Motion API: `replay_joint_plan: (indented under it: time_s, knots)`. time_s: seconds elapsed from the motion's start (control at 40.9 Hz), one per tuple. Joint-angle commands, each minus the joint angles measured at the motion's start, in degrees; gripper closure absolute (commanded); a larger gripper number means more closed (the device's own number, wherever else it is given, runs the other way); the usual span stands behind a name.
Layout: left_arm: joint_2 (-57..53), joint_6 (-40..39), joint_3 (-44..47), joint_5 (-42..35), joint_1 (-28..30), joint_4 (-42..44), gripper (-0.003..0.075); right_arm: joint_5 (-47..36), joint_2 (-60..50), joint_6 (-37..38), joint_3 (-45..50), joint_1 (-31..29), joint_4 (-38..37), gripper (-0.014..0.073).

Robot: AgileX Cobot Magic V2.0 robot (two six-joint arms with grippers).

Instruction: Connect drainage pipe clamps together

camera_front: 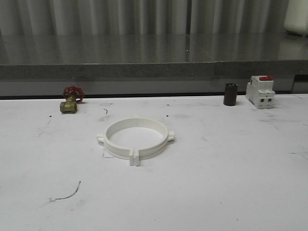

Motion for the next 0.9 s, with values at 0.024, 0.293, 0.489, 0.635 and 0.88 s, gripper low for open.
replay_joint_plan:
  time_s: [0.024, 0.293, 0.489, 0.635, 0.88]
  knots:
    - [-1.21, 0.07, 0.07, -4.92, 0.15, -0.57, 0.0741, -11.94, -1.36, -1.08, 5.49, -2.31, 3.34, 0.0655]
    - [-1.21, 0.07, 0.07, -4.92, 0.15, -0.57, 0.0741, -18.26, -6.23, -1.02, 14.19, -4.40, 5.43, 0.0655]
    - [-1.21, 0.07, 0.07, -4.92, 0.15, -0.57, 0.0741, -18.16, -6.18, -1.02, 14.19, -4.40, 5.43, 0.0655]
    - [-1.21, 0.07, 0.07, -4.92, 0.15, -0.57, 0.0741, -18.16, -6.18, -1.02, 14.19, -4.40, 5.43, 0.0655]
    - [-1.21, 0.07, 0.07, -4.92, 0.15, -0.57, 0.0741, -17.32, -6.18, -1.08, 14.19, -4.40, 5.33, 0.0655]
